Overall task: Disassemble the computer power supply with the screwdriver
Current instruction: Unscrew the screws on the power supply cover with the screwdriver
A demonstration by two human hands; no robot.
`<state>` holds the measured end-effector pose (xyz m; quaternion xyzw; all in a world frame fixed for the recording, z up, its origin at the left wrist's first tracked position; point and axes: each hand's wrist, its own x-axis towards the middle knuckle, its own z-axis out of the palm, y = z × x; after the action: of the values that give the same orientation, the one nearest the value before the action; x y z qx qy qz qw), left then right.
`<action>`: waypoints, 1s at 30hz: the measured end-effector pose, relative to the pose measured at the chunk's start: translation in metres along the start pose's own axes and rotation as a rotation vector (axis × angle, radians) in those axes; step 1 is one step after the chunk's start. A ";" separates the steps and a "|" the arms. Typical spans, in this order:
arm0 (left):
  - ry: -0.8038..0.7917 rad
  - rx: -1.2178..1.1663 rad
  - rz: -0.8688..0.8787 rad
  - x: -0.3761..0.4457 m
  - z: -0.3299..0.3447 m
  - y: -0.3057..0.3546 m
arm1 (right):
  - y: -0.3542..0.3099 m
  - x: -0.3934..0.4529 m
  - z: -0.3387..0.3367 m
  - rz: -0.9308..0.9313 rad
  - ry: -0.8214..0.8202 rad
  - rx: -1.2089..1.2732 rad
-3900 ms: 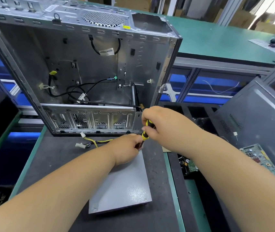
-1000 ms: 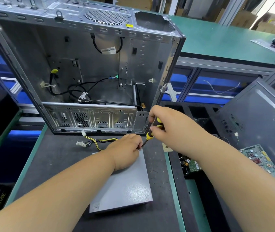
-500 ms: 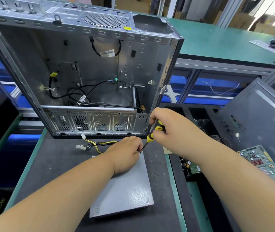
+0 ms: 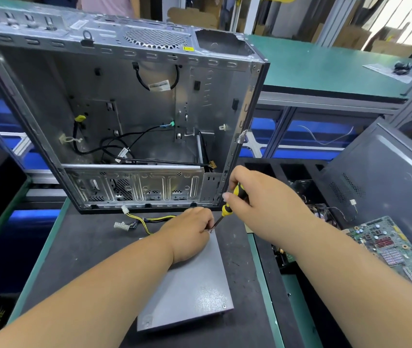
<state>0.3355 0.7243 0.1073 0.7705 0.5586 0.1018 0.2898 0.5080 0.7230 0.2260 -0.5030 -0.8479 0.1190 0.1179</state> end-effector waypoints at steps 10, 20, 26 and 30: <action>0.023 -0.017 0.020 -0.003 0.002 -0.002 | 0.000 -0.005 0.013 0.078 0.093 0.056; 0.049 0.012 -0.006 -0.006 0.002 0.002 | -0.010 -0.001 0.012 0.133 0.068 0.154; 0.054 0.003 -0.009 -0.005 0.002 0.002 | -0.007 0.002 0.011 0.191 0.106 0.047; 0.101 -0.010 0.020 -0.006 0.004 0.001 | -0.003 0.001 0.013 0.199 0.099 0.146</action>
<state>0.3356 0.7174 0.1059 0.7684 0.5642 0.1466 0.2641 0.5009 0.7217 0.2144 -0.5798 -0.7762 0.1663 0.1835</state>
